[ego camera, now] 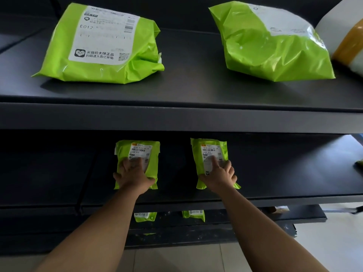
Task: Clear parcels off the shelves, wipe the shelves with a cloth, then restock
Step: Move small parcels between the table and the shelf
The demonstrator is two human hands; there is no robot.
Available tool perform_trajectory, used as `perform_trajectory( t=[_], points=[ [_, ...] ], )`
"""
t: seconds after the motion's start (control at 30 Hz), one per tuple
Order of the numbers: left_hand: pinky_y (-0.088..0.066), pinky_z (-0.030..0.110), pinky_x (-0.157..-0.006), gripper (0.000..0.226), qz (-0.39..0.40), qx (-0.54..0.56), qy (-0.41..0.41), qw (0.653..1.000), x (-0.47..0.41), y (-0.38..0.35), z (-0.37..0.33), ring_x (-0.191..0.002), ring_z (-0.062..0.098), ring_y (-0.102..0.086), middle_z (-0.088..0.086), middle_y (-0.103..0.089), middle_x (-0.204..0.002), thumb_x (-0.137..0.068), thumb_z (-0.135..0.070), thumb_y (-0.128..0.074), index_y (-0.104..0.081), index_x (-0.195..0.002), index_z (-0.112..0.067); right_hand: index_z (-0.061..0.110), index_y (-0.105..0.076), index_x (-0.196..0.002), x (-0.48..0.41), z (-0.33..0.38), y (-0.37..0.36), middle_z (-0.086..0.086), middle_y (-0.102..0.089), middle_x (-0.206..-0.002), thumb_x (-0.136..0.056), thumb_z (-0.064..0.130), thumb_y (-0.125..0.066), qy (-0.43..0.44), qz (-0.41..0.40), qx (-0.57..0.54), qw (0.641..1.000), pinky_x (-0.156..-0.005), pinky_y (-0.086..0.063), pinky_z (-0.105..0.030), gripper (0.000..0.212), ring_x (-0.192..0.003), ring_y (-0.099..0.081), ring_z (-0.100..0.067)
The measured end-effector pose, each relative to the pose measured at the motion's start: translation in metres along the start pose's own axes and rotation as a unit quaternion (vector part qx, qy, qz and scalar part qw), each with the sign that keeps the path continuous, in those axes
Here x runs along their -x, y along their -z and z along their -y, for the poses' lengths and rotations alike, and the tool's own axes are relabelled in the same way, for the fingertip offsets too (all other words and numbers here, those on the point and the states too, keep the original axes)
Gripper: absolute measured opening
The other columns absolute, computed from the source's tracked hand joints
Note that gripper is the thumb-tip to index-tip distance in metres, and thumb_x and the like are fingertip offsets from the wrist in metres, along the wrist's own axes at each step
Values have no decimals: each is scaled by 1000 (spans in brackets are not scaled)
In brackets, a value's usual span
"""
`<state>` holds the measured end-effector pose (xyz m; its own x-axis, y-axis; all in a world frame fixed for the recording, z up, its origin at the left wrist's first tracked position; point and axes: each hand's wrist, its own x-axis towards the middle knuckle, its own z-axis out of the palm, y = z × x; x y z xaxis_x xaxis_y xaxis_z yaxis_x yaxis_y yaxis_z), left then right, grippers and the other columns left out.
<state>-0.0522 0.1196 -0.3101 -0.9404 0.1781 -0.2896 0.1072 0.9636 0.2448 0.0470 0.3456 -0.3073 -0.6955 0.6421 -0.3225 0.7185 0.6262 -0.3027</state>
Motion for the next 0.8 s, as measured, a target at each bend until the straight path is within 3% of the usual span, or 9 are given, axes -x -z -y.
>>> perform_trajectory(
  t=[0.1,0.2,0.3,0.4,0.5,0.63,0.7,0.77,0.8],
  points=[
    [-13,56,-115,92,-3,-9,-5,1000,1,-1,-6,-144,35,0,13,-2,-155,-77,-57,-65,-15,-148,-27,36,-9,-150,3,-3,3,-18,3,-156,-77,65,-61,2,-12,-4,1000,-116,-9,-50,94,-144,-2,-37],
    [-10,53,-115,92,-16,-4,-19,1000,3,-1,-20,-145,34,-1,12,0,-156,-80,-57,-62,-12,-151,-25,33,-14,-151,8,-8,9,-13,0,-159,-81,59,-58,-3,-30,-41,999,-118,-8,-48,87,-146,0,-33],
    [-23,48,-114,75,-50,28,-59,997,10,0,-43,-141,32,-19,9,-23,-153,-84,-49,-61,-29,-146,-22,31,-18,-151,15,-19,17,-12,-5,-159,-85,54,-56,-8,-40,-66,997,-118,-9,-47,80,-146,-1,-32],
    [-42,40,-101,55,-53,132,-119,983,22,-4,-74,-125,28,-46,7,-48,-138,-89,-36,-60,-44,-138,-19,27,-22,-151,24,-39,29,-11,-13,-158,-89,50,-54,-21,-60,-89,994,-118,-11,-46,74,-146,-6,-30],
    [-47,34,-94,44,-10,226,-174,959,42,-9,-110,-118,23,-54,6,-55,-132,-92,-27,-59,-50,-133,-16,26,-31,-149,35,-63,40,-8,-22,-156,-91,45,-54,-38,-91,-132,986,-117,-15,-42,65,-144,-14,-28],
    [-46,26,-83,32,30,268,-249,930,73,-20,-169,-105,18,-60,4,-62,-121,-93,-22,-58,-57,-124,-14,24,-46,-141,55,-109,58,-5,-37,-149,-91,33,-54,-69,-137,-186,970,-112,-29,-40,51,-136,-33,-27],
    [-45,23,-77,28,44,290,-268,917,92,-28,-199,-93,12,-59,0,-64,-113,-94,-23,-56,-59,-120,-15,17,-61,-122,63,-136,67,-8,-50,-138,-89,26,-53,-80,-158,-204,963,-99,-41,-34,36,-120,-49,-28],
    [-46,23,-73,26,60,303,-288,907,112,-36,-230,-86,9,-57,-3,-63,-105,-94,-23,-53,-60,-118,-16,12,-64,-100,73,-165,77,-13,-59,-124,-87,23,-52,-105,-178,-215,954,-83,-43,-30,21,-99,-56,-28],
    [-45,22,-71,25,71,303,-298,903,123,-41,-246,-85,8,-57,-5,-62,-102,-94,-22,-53,-61,-117,-16,13,-66,-104,80,-182,83,-12,-61,-123,-86,24,-52,-118,-190,-228,948,-84,-45,-30,24,-100,-58,-28]
  ],
)
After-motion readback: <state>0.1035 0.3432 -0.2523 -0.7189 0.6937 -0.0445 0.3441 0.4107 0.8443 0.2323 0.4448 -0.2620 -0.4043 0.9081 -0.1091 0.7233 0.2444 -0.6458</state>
